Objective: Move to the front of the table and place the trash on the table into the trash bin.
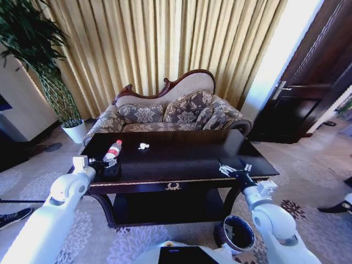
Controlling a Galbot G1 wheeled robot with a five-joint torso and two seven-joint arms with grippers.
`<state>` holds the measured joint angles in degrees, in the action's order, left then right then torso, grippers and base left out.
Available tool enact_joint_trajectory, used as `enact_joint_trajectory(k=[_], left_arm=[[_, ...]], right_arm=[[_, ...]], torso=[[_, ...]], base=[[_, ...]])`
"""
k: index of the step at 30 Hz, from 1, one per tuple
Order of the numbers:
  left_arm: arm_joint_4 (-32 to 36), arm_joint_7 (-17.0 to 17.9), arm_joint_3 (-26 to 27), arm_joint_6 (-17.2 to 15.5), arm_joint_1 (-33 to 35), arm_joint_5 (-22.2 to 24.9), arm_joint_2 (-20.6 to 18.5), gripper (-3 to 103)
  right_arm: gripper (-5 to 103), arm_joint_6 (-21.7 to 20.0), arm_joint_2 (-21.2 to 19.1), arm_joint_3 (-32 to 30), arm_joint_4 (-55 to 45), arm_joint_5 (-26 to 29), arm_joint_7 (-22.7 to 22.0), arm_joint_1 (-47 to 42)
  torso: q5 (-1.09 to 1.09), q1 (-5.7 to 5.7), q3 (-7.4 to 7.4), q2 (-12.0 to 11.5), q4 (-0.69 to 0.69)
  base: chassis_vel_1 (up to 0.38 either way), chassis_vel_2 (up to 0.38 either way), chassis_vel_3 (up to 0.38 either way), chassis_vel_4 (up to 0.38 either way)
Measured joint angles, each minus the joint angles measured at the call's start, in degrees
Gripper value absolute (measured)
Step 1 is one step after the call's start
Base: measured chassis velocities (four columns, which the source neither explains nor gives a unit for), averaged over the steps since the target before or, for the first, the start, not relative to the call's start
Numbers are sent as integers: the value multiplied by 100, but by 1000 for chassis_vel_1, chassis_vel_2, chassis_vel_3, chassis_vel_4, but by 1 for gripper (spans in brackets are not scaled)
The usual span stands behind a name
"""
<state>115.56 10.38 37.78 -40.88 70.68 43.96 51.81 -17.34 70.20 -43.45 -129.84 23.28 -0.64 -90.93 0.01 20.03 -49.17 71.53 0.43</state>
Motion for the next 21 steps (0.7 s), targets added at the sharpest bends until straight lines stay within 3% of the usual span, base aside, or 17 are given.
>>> enact_joint_trajectory(k=[2, 4, 7, 12, 16, 18, 19, 20, 21], left_arm=[[13, 6, 3, 2, 17, 1, 5, 72], [14, 8, 4, 4, 20, 2, 7, 72], [19, 11, 13, 11, 27, 2, 14, 55], [23, 27, 26, 13, 33, 5, 19, 42], [5, 28, 22, 121, 31, -5, 20, 39], [-30, -12, -51, 574, 17, -134, 9, 35], [-66, -130, -147, 999, -4, -359, -24, 35], [-66, -130, -147, 999, -4, -359, -24, 35], [-94, -255, -241, 1391, -29, -649, -63, 35]], right_arm=[[100, 1, -10, 2, -14, 35, -75, 0], [100, 1, -14, 2, -24, 45, -85, 0], [100, 1, -31, -12, -45, 64, -97, 1], [100, 2, -37, -20, -50, 70, -100, 1], [100, 3, -36, -4, -75, 115, -104, 2], [100, -5, -100, 31, -152, 322, -115, 9], [100, -22, -180, 56, -197, 508, -117, 27], [100, -22, -180, 56, -197, 508, -117, 27], [100, -39, -258, 76, -228, 703, -119, 51]], torso=[[0, 0, 0, 0, 0], [0, 0, 0, 0, 0], [0, 0, 0, 0, 0], [0, 0, 0, 0, -1], [0, -1, 0, 0, 0], [0, -1, 0, 0, -1], [1, -1, 0, 0, 0], [1, -1, 0, 0, 0], [1, -1, 0, 0, 0]], base=[[0, 0, 0, 0], [0, 0, 0, 0], [0, 0, 0, 0], [0, 0, 0, 0], [0, 0, 0, 0], [0, 0, 0, 0], [0, 0, 0, 0], [0, 0, 0, 0], [0, 0, 0, 0]])
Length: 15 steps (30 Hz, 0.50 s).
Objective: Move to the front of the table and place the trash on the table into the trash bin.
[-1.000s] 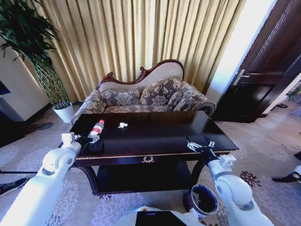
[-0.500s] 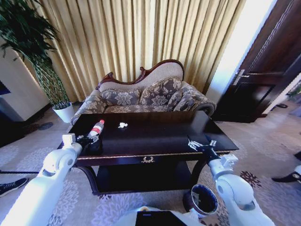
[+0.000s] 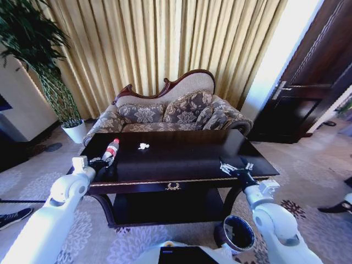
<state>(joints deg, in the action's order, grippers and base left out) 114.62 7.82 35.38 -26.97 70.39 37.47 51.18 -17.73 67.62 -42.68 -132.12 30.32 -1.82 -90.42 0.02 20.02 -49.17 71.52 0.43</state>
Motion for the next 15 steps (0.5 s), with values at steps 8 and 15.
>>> enact_joint_trajectory(k=[8, 15], left_arm=[[-283, -548, -953, 2350, -764, -2505, -421, 35], [-572, -404, -2041, 3258, -1792, -3187, -720, 35]], right_arm=[[100, -180, -760, 178, -58, 2124, 5, 674], [100, -244, -1358, 677, -9, 3618, 2, 1709]], torso=[[-2, 0, 0, 0, 1], [-2, 0, -1, 0, -1]], base=[[0, 0, 0, 0], [0, 0, 0, 0]])
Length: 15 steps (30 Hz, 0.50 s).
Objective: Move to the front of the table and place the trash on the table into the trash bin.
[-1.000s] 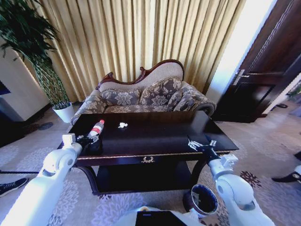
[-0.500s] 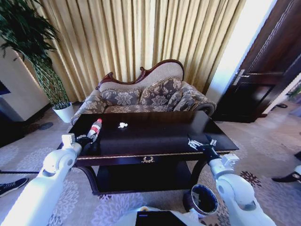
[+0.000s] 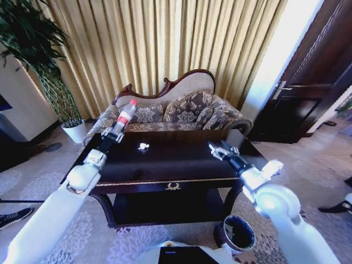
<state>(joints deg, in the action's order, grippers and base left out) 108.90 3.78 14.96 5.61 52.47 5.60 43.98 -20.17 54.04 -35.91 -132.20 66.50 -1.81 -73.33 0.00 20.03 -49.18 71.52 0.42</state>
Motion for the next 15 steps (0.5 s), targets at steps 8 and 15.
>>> enact_joint_trajectory(k=[8, 15], left_arm=[[-427, 237, -1434, 752, -1063, -1212, -52, 35], [-402, 361, -2449, 689, -1949, -1136, -136, 35]], right_arm=[[100, 41, -51, 1328, 726, 851, -2, 1443], [100, 130, 380, 2281, 1428, 756, -1, 2495]], torso=[[1, 1, -1, -1, 0], [1, 2, -1, -1, 0]], base=[[0, 0, 0, 0], [0, 0, 0, 0]])
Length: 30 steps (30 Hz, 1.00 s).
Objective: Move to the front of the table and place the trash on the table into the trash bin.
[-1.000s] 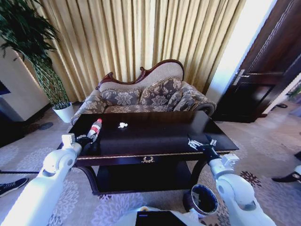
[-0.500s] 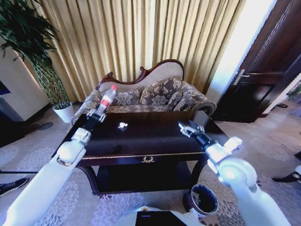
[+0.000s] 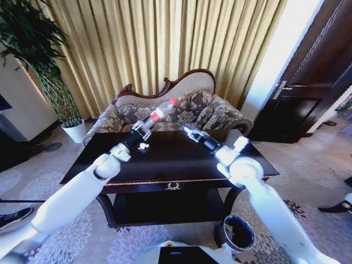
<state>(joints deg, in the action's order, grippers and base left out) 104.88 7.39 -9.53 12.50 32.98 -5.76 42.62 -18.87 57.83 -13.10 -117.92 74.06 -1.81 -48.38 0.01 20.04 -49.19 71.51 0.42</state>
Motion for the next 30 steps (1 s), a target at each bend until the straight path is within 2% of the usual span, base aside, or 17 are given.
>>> enact_joint_trajectory(k=[7, 9, 21, 22, 25, 29, 30], left_arm=[[36, 3, -345, -134, -279, 81, 133, 35], [198, 3, -459, -342, -325, 139, 164, 35], [466, -5, -796, -528, -303, 172, 135, 35], [480, -2, -802, -542, -301, 173, 132, 35], [511, -2, -811, -565, -304, 175, 112, 35], [574, -14, -819, -566, -306, 177, 60, 35], [574, -14, -819, -566, -306, 177, 60, 35]], right_arm=[[100, 17, 201, 402, 398, -165, 2, 540], [100, 26, 224, 497, 524, -179, 2, 763], [100, 32, 213, 439, 665, -258, 19, 1024], [103, 35, 205, 427, 664, -270, 19, 1021], [100, 49, 168, 397, 651, -322, 18, 1001], [80, 52, 71, 347, 573, -356, 11, 963], [80, 52, 71, 347, 573, -356, 11, 963]], torso=[[0, 0, 1, 0, 1], [0, 0, 1, 0, 0], [0, -1, 1, 1, 1], [0, -1, 1, 1, 1], [-1, -1, 1, 1, 1], [-1, -1, 1, 1, 1], [-1, -1, 1, 1, 1]], base=[[0, 0, 0, 0], [0, 0, 0, 0], [0, 0, 0, 0], [0, 0, 0, 0], [0, 0, 0, 0], [0, 0, 0, 0], [0, 0, 0, 0]])
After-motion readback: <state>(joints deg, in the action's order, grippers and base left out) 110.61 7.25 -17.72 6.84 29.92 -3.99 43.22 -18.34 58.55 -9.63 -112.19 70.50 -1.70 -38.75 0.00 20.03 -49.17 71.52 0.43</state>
